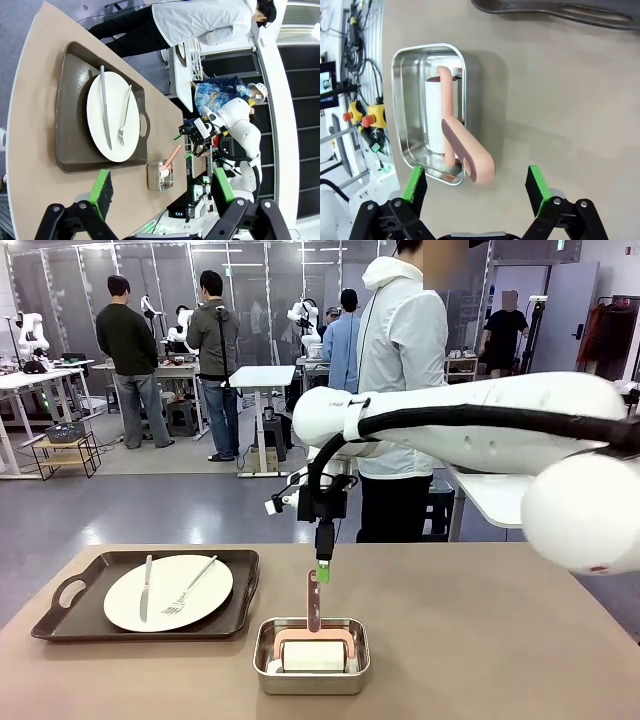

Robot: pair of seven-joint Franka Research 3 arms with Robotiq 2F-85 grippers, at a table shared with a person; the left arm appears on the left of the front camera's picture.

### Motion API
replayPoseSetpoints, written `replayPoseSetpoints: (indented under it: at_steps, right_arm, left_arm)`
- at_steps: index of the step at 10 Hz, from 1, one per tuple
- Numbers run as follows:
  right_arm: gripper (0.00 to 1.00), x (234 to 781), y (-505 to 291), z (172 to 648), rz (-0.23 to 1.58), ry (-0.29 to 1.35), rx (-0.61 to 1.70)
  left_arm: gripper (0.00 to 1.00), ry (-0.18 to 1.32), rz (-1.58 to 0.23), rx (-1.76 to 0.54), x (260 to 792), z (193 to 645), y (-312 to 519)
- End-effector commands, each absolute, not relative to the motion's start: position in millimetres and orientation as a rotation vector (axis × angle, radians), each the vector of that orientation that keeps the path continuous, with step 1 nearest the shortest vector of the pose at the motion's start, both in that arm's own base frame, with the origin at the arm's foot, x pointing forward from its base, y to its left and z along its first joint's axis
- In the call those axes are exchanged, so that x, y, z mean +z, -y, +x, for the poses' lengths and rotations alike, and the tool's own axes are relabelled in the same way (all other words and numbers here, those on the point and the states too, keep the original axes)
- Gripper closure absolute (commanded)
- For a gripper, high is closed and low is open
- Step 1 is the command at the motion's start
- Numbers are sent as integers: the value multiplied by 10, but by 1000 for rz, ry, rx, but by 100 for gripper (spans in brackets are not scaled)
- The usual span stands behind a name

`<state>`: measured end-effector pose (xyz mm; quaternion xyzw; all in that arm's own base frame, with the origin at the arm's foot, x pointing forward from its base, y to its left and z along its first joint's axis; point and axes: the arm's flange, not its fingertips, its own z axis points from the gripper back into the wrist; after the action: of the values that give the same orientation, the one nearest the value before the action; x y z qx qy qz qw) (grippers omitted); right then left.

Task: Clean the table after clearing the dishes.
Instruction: When the left (or right) Handle tray is removed, use the left hand (or right hand) to clean the left (or right) side of the table with the Lint Roller.

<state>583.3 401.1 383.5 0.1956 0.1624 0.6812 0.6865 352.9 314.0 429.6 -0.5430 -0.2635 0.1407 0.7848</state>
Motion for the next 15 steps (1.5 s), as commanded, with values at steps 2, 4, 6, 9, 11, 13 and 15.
replayPoseSetpoints:
  at_steps: [2, 4, 6, 9, 11, 13, 15]
  right_arm:
    - [0, 3897, -4281, 6071, 423, -465, 1546]
    - [0, 3843, -4315, 6080, 458, -503, 1548]
    - [0, 3831, -4334, 6103, 483, -504, 1538]
    - [8, 3823, -4400, 6124, 509, -489, 1536]
    - [14, 3833, -4413, 6118, 531, -516, 1521]
    - [32, 3851, -4426, 6095, 526, -534, 1522]
    - [51, 3872, -4413, 6084, 542, -540, 1504]
  left_arm:
    - [0, 578, -1183, 303, 4306, 3507, -3156]
    - [0, 578, -1183, 303, 4306, 3507, -3156]
    - [0, 578, -1183, 303, 4306, 3507, -3156]
    - [0, 578, -1183, 303, 4306, 3507, -3156]
    - [0, 578, -1183, 303, 4306, 3507, -3156]
    - [0, 578, -1183, 303, 4306, 3507, -3156]
    - [0, 578, -1183, 303, 4306, 3507, -3156]
